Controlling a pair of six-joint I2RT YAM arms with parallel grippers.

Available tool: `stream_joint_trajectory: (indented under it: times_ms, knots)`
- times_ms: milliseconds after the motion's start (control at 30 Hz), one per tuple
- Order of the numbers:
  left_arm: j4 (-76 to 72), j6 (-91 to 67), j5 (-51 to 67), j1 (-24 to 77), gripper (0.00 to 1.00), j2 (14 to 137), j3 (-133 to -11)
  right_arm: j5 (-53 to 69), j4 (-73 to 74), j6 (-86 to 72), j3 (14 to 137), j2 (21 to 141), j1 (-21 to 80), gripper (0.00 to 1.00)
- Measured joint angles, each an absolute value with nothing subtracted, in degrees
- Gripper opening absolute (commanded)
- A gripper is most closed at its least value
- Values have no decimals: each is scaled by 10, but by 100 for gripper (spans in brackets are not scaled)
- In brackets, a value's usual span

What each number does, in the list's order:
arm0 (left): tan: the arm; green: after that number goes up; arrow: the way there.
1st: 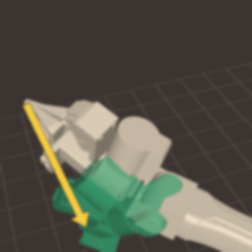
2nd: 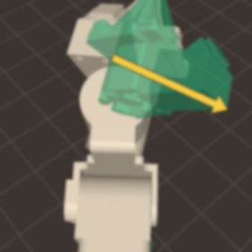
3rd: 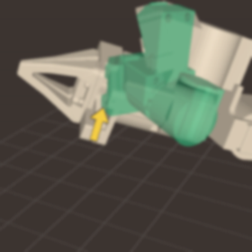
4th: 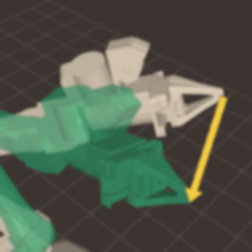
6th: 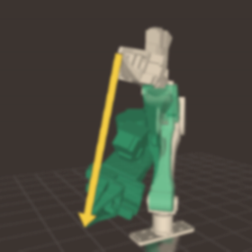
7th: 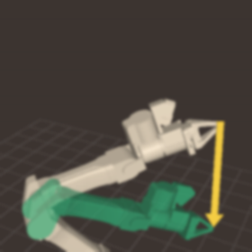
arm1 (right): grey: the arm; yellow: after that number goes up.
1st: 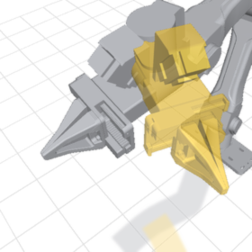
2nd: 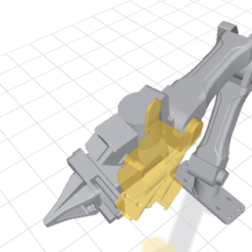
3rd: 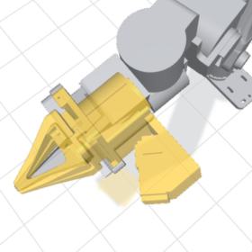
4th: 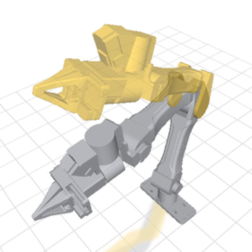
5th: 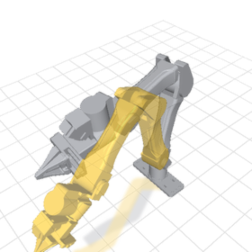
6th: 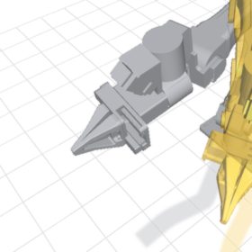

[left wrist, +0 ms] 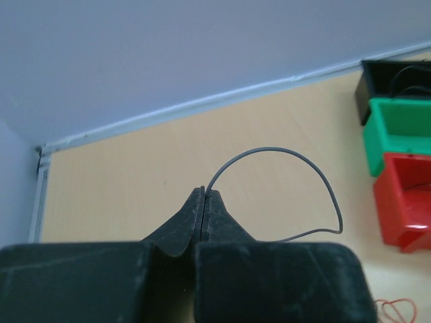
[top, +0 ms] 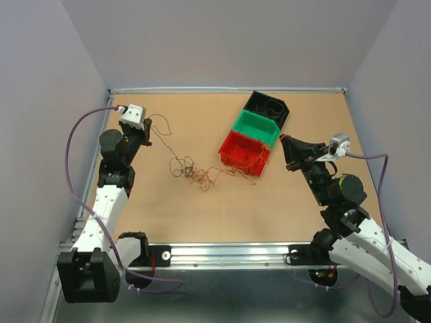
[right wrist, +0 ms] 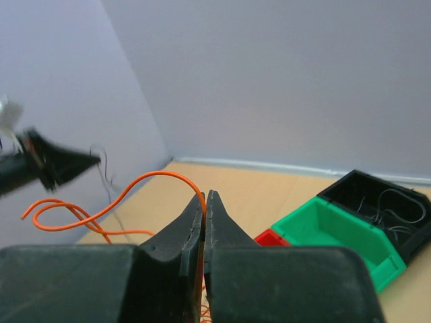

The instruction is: Untangle the cables

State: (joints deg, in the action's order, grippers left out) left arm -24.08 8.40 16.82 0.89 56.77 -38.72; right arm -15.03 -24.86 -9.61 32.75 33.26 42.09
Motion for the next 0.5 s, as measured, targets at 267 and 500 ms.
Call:
stream_joint_trajectory:
  times_ms: [267, 500]
  knots:
    - [-151, 78, 310, 9, 0, 522, -593, 57, -183, -90, 356, 472, 421, 44]
    - [-113, 43, 417, 9, 0, 508, -717, 177, -201, -90, 385, 632, 421, 75]
